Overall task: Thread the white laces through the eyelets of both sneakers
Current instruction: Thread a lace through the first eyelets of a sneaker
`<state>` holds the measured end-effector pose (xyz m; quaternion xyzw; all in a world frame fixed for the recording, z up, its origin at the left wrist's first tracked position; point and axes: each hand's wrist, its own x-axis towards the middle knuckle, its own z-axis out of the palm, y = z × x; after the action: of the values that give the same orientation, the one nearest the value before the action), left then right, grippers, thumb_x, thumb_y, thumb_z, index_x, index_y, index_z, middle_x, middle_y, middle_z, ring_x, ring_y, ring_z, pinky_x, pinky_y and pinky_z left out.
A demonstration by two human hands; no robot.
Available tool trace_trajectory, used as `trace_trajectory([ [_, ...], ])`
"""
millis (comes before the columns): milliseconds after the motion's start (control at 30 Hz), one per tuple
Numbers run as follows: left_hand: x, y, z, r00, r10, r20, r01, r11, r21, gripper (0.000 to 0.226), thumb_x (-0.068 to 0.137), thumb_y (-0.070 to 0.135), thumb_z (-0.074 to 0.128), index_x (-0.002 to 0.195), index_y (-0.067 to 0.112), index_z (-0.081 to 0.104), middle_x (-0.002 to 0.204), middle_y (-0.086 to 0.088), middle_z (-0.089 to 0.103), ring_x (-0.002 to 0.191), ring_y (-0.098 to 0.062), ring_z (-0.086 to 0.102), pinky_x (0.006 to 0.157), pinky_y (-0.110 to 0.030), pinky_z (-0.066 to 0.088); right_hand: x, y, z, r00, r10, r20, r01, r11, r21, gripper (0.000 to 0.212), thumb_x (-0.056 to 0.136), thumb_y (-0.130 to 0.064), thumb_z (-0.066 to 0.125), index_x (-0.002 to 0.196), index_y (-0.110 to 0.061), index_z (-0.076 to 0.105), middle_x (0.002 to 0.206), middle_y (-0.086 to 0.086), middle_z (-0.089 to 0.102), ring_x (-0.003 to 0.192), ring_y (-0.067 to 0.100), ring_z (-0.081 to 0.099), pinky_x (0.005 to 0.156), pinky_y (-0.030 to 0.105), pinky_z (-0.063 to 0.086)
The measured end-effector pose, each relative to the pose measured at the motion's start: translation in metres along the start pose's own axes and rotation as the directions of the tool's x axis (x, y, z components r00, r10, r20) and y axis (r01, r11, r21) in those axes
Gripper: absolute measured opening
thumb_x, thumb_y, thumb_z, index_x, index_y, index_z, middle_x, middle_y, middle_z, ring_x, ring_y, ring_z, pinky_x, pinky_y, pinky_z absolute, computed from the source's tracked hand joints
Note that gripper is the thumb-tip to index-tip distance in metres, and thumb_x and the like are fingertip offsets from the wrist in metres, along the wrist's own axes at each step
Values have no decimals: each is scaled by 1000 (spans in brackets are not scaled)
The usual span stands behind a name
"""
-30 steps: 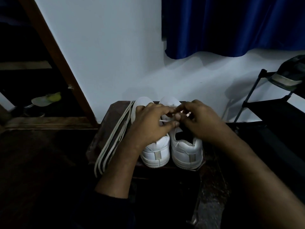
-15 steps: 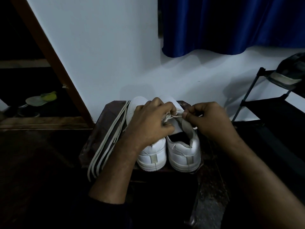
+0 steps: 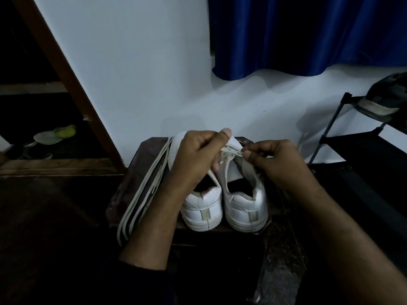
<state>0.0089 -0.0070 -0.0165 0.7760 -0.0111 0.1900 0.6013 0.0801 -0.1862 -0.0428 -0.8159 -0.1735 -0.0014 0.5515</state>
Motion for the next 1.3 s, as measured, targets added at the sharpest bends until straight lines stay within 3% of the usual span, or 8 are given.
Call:
trace_trajectory([
  [300, 4, -14, 5, 958, 279, 58, -241, 682, 690, 20, 94, 43, 67, 88, 29, 79, 65, 0, 68, 62, -18, 59, 62, -31, 35, 0, 2, -1, 999, -35, 23, 35, 999, -38, 6, 90, -22, 74, 91, -25, 80, 66, 9, 68, 54, 16, 62, 59, 28, 52],
  [433, 10, -6, -1, 973, 4, -230, -16, 999, -50, 20, 96, 22, 54, 79, 18, 64, 86, -5, 77, 88, -18, 72, 85, -32, 56, 3, 3, -1, 998, -47, 29, 50, 994, -102, 12, 92, -20, 71, 97, -26, 80, 69, 1, 68, 52, 6, 55, 61, 23, 49],
  [567, 6, 11, -3, 944, -306, -127, 153, 741, -653, 28, 102, 10, 43, 74, 15, 44, 48, -3, 43, 42, -19, 43, 58, -32, 52, 5, 1, 0, 998, -43, 45, 49, 989, -136, 14, 92, -20, 70, 99, -27, 80, 73, -2, 72, 51, 1, 55, 65, 22, 51],
  [667, 2, -2, -5, 971, -76, -225, 49, 991, -123, 28, 102, 21, 56, 74, 22, 49, 48, 6, 34, 41, -13, 29, 48, -27, 30, 5, 1, 0, 998, -37, 50, 44, 988, -145, 14, 92, -21, 69, 99, -28, 80, 77, 4, 74, 54, 7, 57, 66, 25, 53],
  [767, -3, -7, -2, 984, 167, 62, -167, 745, 646, 17, 92, 48, 70, 92, 31, 67, 61, 7, 50, 62, -14, 54, 55, -29, 37, 4, 2, 0, 998, -31, 49, 38, 989, -141, 17, 92, -21, 68, 101, -29, 79, 78, -4, 74, 55, 3, 59, 67, 23, 52],
  [1033, -1, -10, 8, 917, 379, 122, -298, 451, 841, 14, 96, 28, 68, 86, 17, 69, 92, 2, 57, 86, -22, 60, 63, -34, 43, 3, 0, 0, 998, -46, 47, 53, 987, -152, 16, 92, -22, 68, 99, -31, 79, 73, 1, 73, 50, 2, 55, 59, 19, 47],
  [1200, 7, -20, -7, 943, 216, -255, -159, 961, 229, 10, 104, 17, 53, 99, 12, 60, 99, -2, 71, 92, -18, 69, 83, -37, 56, 4, 1, 0, 997, -74, 34, 80, 978, -193, 17, 92, -21, 68, 102, -31, 79, 87, -2, 76, 57, 3, 58, 69, 24, 52],
  [1300, 8, -14, -13, 945, -174, -277, 66, 931, -359, 16, 110, 13, 45, 95, 14, 50, 68, 1, 59, 55, -12, 57, 56, -23, 49, 3, -1, 4, 989, -135, 52, 145, 952, -268, 26, 94, -17, 63, 110, -32, 75, 106, -12, 75, 67, 1, 62, 69, 6, 45],
])
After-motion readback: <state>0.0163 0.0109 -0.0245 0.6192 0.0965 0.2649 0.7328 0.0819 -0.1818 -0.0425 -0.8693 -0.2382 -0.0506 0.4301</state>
